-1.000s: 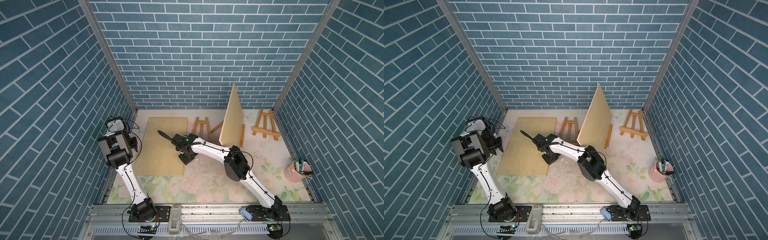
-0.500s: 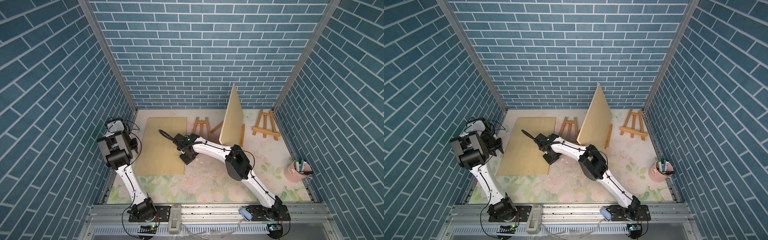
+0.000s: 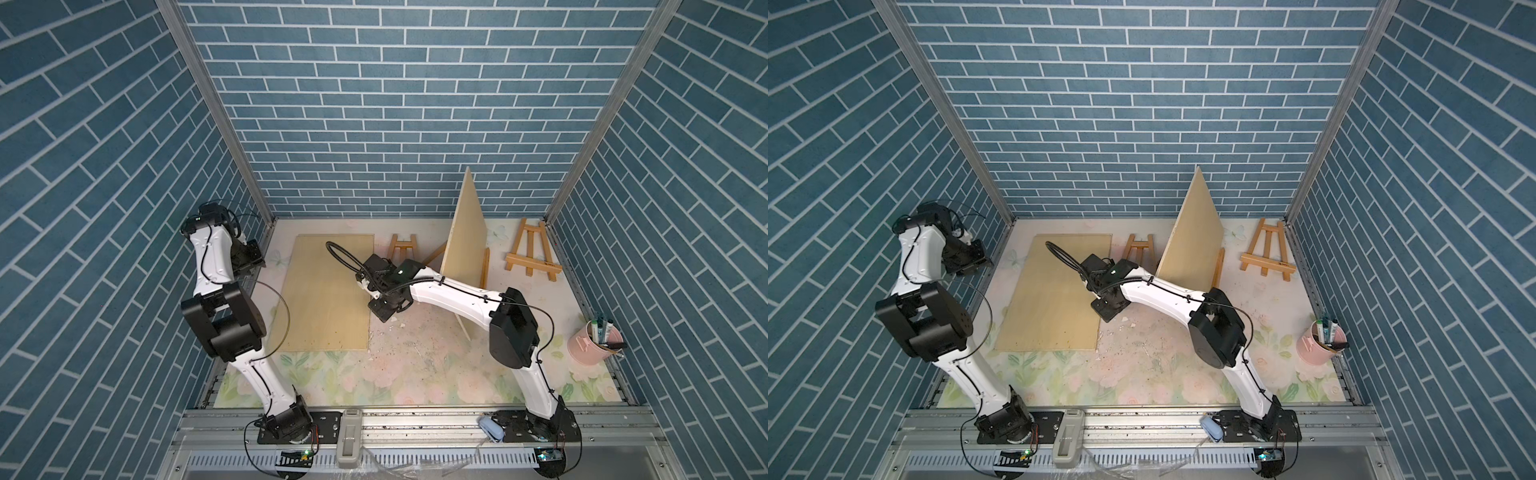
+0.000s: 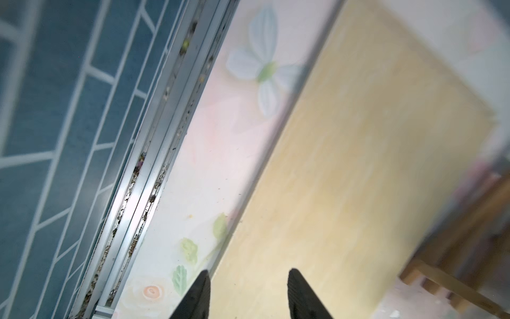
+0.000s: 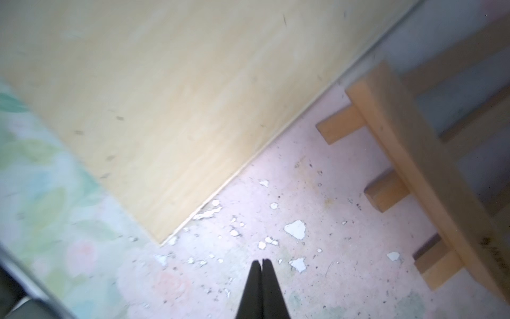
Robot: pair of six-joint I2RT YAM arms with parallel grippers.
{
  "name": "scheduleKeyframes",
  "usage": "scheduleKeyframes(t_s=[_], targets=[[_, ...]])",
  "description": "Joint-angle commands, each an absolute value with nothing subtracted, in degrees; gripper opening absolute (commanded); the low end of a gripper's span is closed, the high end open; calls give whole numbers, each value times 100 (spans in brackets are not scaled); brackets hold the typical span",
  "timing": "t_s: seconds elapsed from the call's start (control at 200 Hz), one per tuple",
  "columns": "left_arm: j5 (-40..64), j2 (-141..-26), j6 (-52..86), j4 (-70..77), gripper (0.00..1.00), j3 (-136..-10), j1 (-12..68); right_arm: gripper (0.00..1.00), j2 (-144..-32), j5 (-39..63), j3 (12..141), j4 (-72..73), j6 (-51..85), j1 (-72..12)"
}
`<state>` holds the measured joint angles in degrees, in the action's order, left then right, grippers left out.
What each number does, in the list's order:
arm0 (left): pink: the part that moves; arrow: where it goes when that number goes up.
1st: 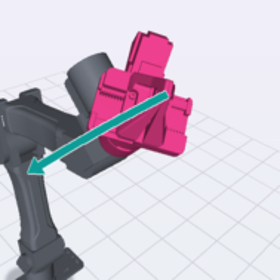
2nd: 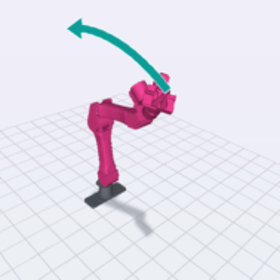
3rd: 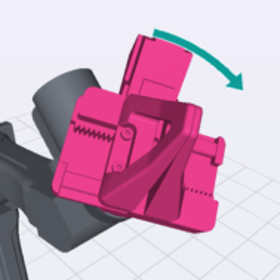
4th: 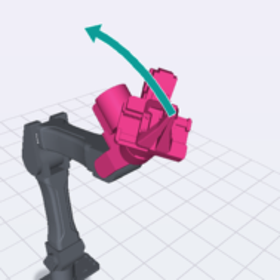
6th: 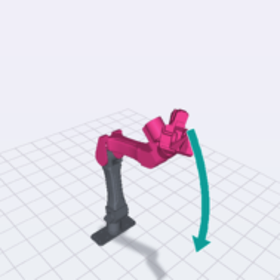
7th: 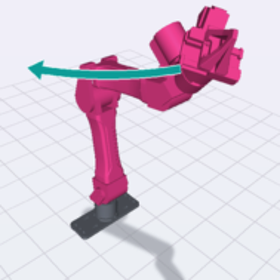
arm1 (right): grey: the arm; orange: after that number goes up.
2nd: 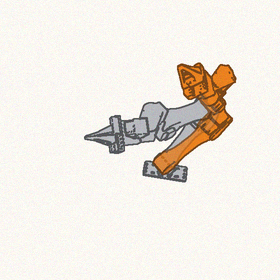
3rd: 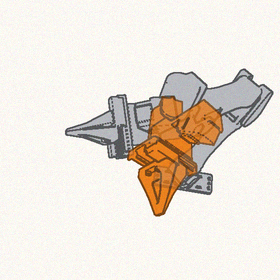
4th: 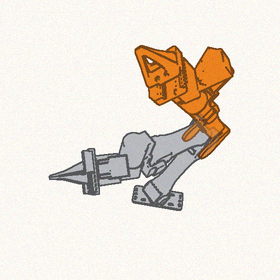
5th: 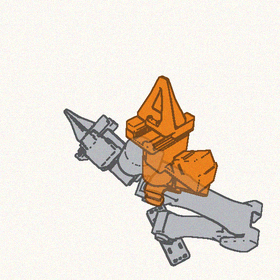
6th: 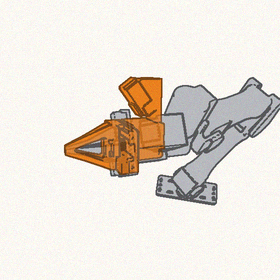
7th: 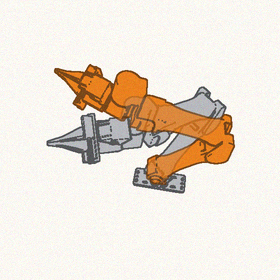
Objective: Disassemble the easel
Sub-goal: Adjust the drawing board.
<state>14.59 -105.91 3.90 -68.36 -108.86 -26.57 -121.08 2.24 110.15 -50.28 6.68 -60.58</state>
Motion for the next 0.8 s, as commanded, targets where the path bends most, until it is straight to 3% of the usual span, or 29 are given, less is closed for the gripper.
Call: scheduleKeyframes(t_s=[0.0,0.265,0.485,0.795], targets=[[2201,-9688,707,-6689,49,-10923,-2581,0,-11891,1022,11147,-4988,-147,-6353],[2405,-7947,1256,-6987,53,-11189,-2115,0,-12525,1565,12217,-5941,-353,-6911],[2912,-7426,1624,-7659,54,-12311,-2089,0,-13016,1809,12169,-5698,-168,-7233],[3515,-6578,2172,-6719,53,-11220,-1678,0,-14335,1406,13708,-5946,-81,-7500]])
